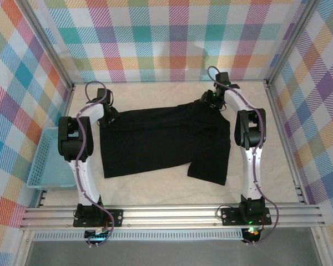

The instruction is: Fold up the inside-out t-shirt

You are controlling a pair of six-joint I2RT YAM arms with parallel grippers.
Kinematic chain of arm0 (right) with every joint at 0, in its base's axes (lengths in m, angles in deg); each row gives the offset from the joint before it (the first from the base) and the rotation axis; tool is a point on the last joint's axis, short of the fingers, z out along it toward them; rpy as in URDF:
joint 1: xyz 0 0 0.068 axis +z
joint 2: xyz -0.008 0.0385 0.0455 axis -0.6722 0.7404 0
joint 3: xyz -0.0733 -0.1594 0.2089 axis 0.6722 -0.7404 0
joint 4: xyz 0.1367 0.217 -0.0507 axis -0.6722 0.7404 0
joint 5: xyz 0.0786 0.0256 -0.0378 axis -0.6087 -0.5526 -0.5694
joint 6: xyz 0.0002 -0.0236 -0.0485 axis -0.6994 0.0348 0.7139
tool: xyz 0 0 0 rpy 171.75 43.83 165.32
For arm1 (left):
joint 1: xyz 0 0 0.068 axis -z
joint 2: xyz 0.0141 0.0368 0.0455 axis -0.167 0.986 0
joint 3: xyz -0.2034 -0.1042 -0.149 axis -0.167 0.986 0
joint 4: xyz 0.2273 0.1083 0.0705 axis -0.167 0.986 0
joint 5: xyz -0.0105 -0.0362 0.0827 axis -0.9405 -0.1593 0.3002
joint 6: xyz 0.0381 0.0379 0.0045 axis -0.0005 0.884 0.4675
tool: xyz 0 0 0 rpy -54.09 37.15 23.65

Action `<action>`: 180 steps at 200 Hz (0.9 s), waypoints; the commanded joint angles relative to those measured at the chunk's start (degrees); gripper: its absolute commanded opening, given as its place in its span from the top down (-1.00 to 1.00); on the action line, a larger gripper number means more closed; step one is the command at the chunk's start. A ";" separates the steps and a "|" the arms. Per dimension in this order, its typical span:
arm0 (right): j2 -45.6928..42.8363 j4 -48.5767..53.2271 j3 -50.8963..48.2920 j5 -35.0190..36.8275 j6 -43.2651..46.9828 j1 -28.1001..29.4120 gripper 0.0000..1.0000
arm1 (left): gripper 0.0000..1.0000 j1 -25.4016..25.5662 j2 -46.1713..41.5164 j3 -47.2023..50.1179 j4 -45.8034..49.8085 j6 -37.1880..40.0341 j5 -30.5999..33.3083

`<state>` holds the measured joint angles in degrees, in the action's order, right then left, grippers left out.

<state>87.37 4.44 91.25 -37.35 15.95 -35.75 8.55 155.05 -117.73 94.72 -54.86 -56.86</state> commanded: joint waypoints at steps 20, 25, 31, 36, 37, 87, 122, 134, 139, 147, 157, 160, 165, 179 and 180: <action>2.03 5.24 0.72 2.79 -6.89 -4.24 0.04 | -0.19 -3.57 -0.95 6.56 -0.35 -5.29 0.18; 1.94 5.08 0.55 2.70 -6.91 -4.51 0.05 | -0.22 -3.59 -1.29 6.85 -0.55 -5.37 0.25; 1.84 5.03 0.46 2.70 -6.78 -4.56 0.07 | -0.24 -3.59 -1.73 6.93 -0.58 -5.34 0.16; 1.76 4.98 0.61 2.77 -6.53 -4.63 0.08 | -0.25 -3.59 -1.97 6.92 -0.58 -5.38 -0.07; 1.70 4.98 0.66 2.78 -6.50 -4.68 0.08 | -0.25 -3.59 -2.00 6.92 -0.50 -5.34 -0.04; -5.18 1.57 -1.57 1.22 -0.36 -3.81 0.04 | -0.41 -3.11 -5.61 5.19 0.78 -2.96 -3.32; -8.01 -2.92 -1.76 -1.26 3.66 -1.96 -0.03 | -0.50 -1.90 -7.91 3.12 1.07 -0.96 -4.58; -6.30 -3.23 0.27 -2.59 3.21 -1.91 -0.03 | -0.51 -1.84 -7.12 2.11 1.09 -1.07 -5.10; -5.33 -3.03 1.47 -3.23 3.12 -1.91 -0.03 | -0.51 -1.86 -6.79 1.77 1.09 -1.16 -5.18; -3.57 -3.00 3.35 -4.27 2.98 -1.91 -0.03 | -0.50 -1.91 -6.24 1.52 0.88 -1.17 -5.11; -1.16 -2.52 6.28 -5.51 2.64 -1.93 -0.03 | -0.51 -1.91 -5.55 1.34 0.01 -1.41 -5.33; -0.36 -2.38 6.71 -5.82 2.45 -1.91 -0.02 | -0.51 -1.89 -5.36 1.17 -0.25 -1.47 -5.37; 0.94 -2.06 8.56 -6.34 2.20 -1.91 -0.02 | -0.52 -1.93 -4.75 0.96 -0.35 -1.51 -5.54; 4.72 -0.41 13.02 -6.66 1.26 -1.91 -0.03 | -0.53 -2.10 -2.56 -0.80 0.06 -1.85 -6.41; 4.86 -0.31 13.37 -6.69 1.18 -1.91 -0.03 | -0.53 -2.14 -2.38 -0.94 0.09 -1.95 -6.47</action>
<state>86.04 2.76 98.58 -41.00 17.56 -38.01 6.85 149.61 -115.41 93.91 -56.87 -61.62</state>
